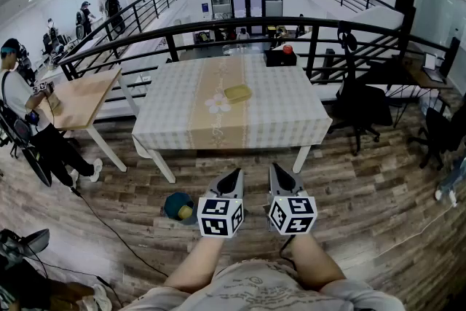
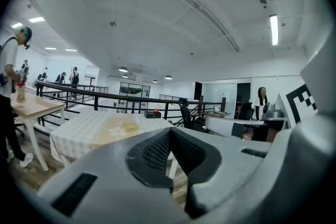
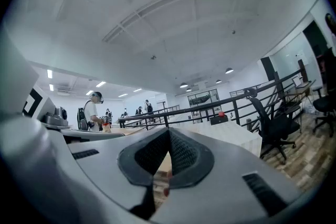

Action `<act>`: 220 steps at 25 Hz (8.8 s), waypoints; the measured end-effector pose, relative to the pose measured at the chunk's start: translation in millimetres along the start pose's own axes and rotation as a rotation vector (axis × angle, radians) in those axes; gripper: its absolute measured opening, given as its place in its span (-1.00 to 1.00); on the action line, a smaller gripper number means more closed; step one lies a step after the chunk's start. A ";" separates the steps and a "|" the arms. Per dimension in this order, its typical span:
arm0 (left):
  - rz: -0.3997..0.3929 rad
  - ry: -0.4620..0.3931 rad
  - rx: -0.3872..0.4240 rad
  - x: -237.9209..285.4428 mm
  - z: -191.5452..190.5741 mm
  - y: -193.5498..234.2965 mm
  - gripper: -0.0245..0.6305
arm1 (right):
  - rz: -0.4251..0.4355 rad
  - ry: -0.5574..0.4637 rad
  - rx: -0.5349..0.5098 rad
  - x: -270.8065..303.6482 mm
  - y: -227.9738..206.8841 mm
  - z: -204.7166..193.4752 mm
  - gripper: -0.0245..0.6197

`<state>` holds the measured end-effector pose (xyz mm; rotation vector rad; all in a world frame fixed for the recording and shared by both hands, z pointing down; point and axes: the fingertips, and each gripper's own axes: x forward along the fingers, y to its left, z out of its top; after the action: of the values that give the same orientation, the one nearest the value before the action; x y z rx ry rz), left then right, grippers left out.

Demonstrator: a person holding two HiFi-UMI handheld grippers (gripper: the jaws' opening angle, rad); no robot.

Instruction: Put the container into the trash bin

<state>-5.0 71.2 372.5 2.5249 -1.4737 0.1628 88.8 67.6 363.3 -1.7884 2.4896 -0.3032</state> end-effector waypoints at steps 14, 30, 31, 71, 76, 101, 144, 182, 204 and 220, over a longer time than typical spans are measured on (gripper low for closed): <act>0.010 0.022 -0.003 22.3 -13.1 -20.1 -0.91 | 0.033 0.003 0.008 -2.7 -23.2 -7.6 -0.92; 0.041 0.019 -0.004 55.2 -14.4 -44.7 -0.91 | 0.069 0.015 0.035 8.8 -72.0 -0.3 -0.92; 0.042 0.019 -0.005 57.1 -14.9 -43.5 -0.91 | 0.071 0.014 0.025 10.8 -71.8 -0.5 -0.92; 0.020 0.047 -0.055 347.3 41.0 171.1 -0.91 | 0.067 0.063 -0.025 359.5 -139.8 12.2 -0.92; 0.022 0.047 -0.046 381.4 56.8 210.2 -0.91 | 0.074 0.059 -0.019 414.3 -138.9 16.6 -0.92; 0.148 0.096 -0.122 508.5 66.0 303.7 -0.91 | 0.226 0.204 -0.041 590.2 -189.9 2.4 -0.92; 0.485 0.181 -0.287 531.7 14.2 390.3 -0.91 | 1.052 1.026 -1.252 719.3 -205.8 -269.2 -0.34; 0.584 0.135 -0.280 500.6 24.6 379.1 -0.91 | 1.103 0.837 -1.388 691.7 -151.7 -135.3 -0.90; 1.316 -0.022 -0.539 182.4 -87.9 373.7 -0.91 | 1.821 0.409 -1.689 483.6 141.4 -239.9 -0.90; 1.391 -0.085 -0.592 10.6 -134.2 370.3 -0.91 | 1.875 0.410 -1.786 363.9 253.6 -302.3 -0.90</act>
<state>-320.4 -82.3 552.2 0.7637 -2.5102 -0.1637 -315.1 -160.5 633.4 1.7997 3.0216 1.9601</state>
